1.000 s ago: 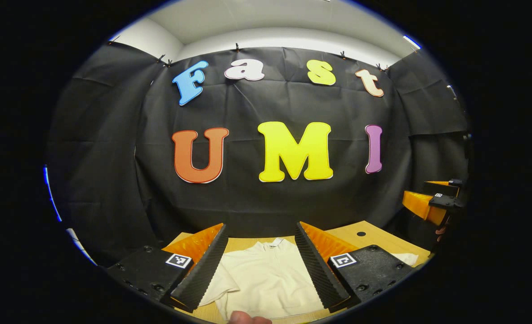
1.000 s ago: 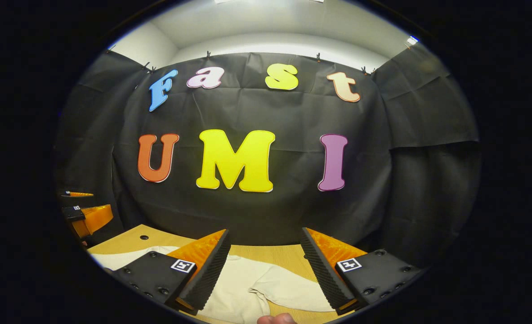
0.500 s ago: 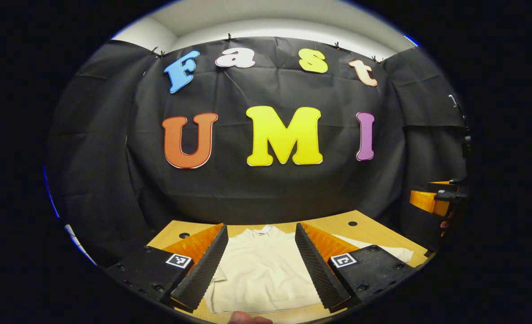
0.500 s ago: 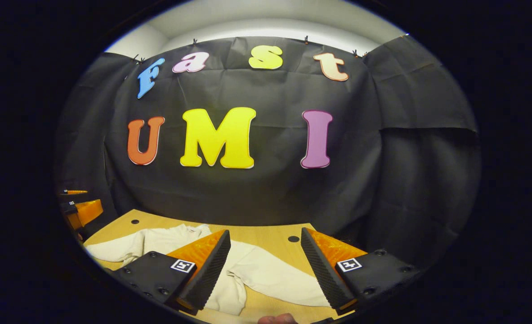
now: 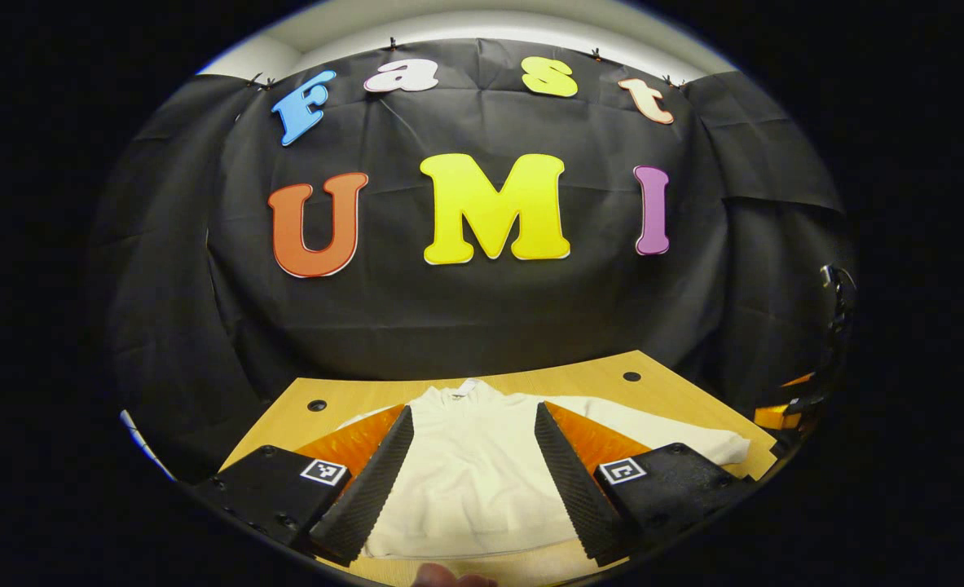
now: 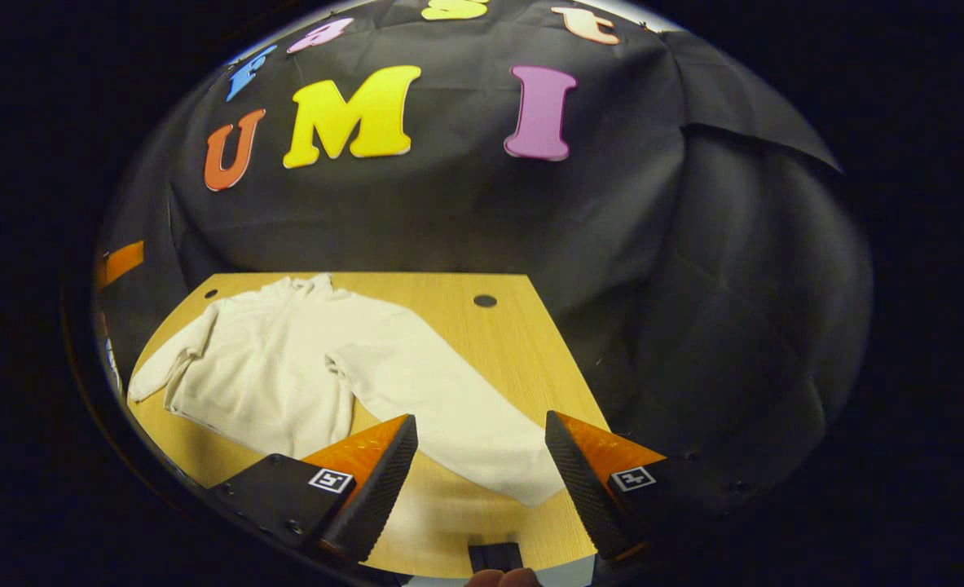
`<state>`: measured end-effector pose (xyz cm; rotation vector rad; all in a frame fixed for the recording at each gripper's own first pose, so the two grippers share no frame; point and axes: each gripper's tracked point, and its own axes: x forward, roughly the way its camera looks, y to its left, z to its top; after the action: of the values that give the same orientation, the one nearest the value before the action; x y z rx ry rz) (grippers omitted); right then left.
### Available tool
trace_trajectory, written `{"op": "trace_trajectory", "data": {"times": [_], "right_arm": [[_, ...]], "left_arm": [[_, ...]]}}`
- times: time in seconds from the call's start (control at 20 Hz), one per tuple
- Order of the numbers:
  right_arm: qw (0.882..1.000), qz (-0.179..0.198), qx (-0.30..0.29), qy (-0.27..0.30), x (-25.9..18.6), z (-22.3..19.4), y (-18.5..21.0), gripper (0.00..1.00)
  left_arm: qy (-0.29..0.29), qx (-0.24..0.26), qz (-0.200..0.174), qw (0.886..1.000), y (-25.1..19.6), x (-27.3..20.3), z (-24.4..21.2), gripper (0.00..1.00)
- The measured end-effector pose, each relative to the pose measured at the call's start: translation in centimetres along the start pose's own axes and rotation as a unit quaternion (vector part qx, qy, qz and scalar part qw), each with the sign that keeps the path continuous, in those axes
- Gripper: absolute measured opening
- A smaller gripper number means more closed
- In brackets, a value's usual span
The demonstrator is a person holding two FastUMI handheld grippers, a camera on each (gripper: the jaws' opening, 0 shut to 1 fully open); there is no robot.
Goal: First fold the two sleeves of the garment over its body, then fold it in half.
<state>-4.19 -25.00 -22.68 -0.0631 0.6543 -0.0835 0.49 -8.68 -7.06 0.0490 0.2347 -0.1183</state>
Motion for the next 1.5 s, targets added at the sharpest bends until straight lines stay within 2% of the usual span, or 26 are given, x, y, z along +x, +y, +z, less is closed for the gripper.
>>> {"op": "trace_trajectory", "data": {"times": [0.1,0.3,0.55,0.85,1.05,1.2,1.25,1.3,1.35,1.4,1.45,1.5], "right_arm": [[0.999,-0.005,-0.011,0.041,2.1,-3.2,-2.3,0.98],[0.990,0.010,-0.025,0.135,5.6,-8.5,-4.5,0.99],[0.978,0.011,-0.039,0.205,8.8,-12.2,-6.5,0.99],[0.971,0.030,0.002,0.237,10.0,-12.7,-6.7,0.99],[0.974,0.042,0.002,0.221,10.1,-12.5,-6.7,0.91],[0.977,0.043,0.006,0.207,10.4,-12.4,-6.3,0.58],[0.978,0.035,0.008,0.207,10.5,-12.3,-6.2,0.56],[0.977,0.027,0.006,0.210,10.4,-12.3,-6.2,0.20],[0.978,0.022,0.004,0.210,10.5,-12.2,-6.2,0.20],[0.976,0.014,0.008,0.218,10.3,-12.3,-6.3,0.10],[0.977,0.009,0.021,0.211,10.4,-12.0,-6.1,0.10],[0.977,0.003,0.037,0.211,10.6,-11.7,-5.9,0.02]], "left_arm": [[0.008,-0.001,0.001,1.000,-0.5,0.5,-0.3,0.96],[0.026,-0.001,0.002,1.000,-1.8,1.1,-1.1,0.96],[0.049,0.001,0.017,0.999,-2.7,1.5,-2.2,0.96],[0.058,0.003,0.017,0.998,-3.1,2.0,-2.2,0.96],[0.057,0.004,0.013,0.998,-2.7,2.2,-2.2,0.96],[0.063,0.004,0.014,0.998,-1.7,2.2,-2.7,0.96],[0.064,0.004,0.015,0.998,-1.6,2.2,-2.7,0.96],[0.063,0.007,0.015,0.998,-1.5,2.2,-2.7,0.96],[0.062,0.011,0.015,0.998,-1.4,2.2,-2.6,0.96],[0.059,0.013,0.016,0.998,-1.2,2.1,-2.5,0.96],[0.056,0.014,0.015,0.998,-1.0,2.0,-2.5,0.96],[0.056,0.013,0.014,0.998,-0.6,2.0,-2.4,0.96]]}}
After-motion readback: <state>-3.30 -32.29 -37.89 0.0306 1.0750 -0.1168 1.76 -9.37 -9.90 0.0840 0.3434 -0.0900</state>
